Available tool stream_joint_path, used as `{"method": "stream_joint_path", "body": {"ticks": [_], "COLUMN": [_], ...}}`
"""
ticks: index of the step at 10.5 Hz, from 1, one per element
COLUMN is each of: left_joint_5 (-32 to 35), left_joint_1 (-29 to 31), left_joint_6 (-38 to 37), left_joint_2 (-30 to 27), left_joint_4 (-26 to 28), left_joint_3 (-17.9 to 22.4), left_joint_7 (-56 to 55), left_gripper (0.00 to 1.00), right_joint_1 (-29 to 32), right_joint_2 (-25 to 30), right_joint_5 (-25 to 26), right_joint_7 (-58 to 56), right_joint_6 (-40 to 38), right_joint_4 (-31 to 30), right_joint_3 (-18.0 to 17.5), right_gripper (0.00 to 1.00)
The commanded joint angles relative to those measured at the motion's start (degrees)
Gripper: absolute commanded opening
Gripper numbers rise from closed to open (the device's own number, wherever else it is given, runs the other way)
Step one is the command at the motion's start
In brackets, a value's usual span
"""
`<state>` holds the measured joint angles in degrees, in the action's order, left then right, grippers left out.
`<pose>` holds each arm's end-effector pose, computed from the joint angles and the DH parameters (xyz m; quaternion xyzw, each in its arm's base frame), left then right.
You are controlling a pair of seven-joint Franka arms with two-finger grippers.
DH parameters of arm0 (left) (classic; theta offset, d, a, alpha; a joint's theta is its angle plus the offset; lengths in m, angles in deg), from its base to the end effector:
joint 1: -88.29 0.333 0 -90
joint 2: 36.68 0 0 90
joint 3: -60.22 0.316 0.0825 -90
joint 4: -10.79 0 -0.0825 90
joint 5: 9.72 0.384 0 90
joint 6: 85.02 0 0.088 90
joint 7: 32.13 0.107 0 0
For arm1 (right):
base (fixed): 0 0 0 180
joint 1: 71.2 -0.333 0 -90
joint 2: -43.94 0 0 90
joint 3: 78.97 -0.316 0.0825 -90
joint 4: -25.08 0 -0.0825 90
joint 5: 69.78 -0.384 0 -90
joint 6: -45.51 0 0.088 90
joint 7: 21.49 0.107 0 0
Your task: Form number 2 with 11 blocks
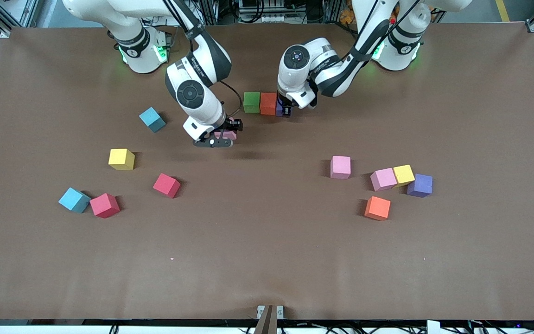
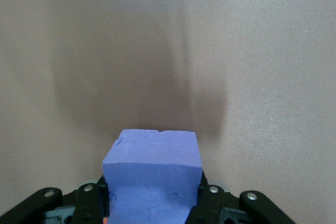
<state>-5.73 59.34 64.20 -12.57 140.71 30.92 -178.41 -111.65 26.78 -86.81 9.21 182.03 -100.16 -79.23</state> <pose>0.2726 -0.4589 0.1936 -0.7255 -0.6830 0.0788 0.0303 0.4140 0.3600 0.2415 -0.9937 0.0260 0.0978 0.0491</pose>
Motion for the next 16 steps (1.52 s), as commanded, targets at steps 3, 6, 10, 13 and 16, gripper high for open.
{"method": "stream_joint_path", "body": {"ticks": [3,6,10,13,16], "left_joint_5": [2.86,2.86,2.95,1.9,1.28], "left_joint_1": [0.03,0.56,4.5,11.87,14.54], "left_joint_6": [-0.07,-0.86,-5.33,-7.45,-8.41], "left_joint_2": [-1.86,-5.64,-11.53,-13.82,-13.65], "left_joint_4": [-0.2,0.33,1.04,0.77,-1.42], "left_joint_3": [0.12,-0.23,-0.32,0.3,6.68], "left_joint_7": [-2.26,-2.53,5.7,26.04,49.42], "left_gripper": [1.0,1.0,1.0,1.0,1.0], "right_joint_1": [-0.85,-2.08,-6.38,-9.19,-11.39], "right_joint_2": [-0.5,-1.99,-6.21,-9.37,-13.49], "right_joint_5": [-1.34,-1.34,-1.34,-1.34,-1.08], "right_joint_7": [1.81,6.1,13.85,18.42,20.54], "right_joint_6": [-0.02,-0.02,0.15,0.15,-0.72], "right_joint_4": [0.79,2.45,7.98,11.59,17.8], "right_joint_3": [-0.01,-0.01,-0.01,0.08,0.08], "right_gripper": [0.45,0.45,0.45,0.45,0.45]}}
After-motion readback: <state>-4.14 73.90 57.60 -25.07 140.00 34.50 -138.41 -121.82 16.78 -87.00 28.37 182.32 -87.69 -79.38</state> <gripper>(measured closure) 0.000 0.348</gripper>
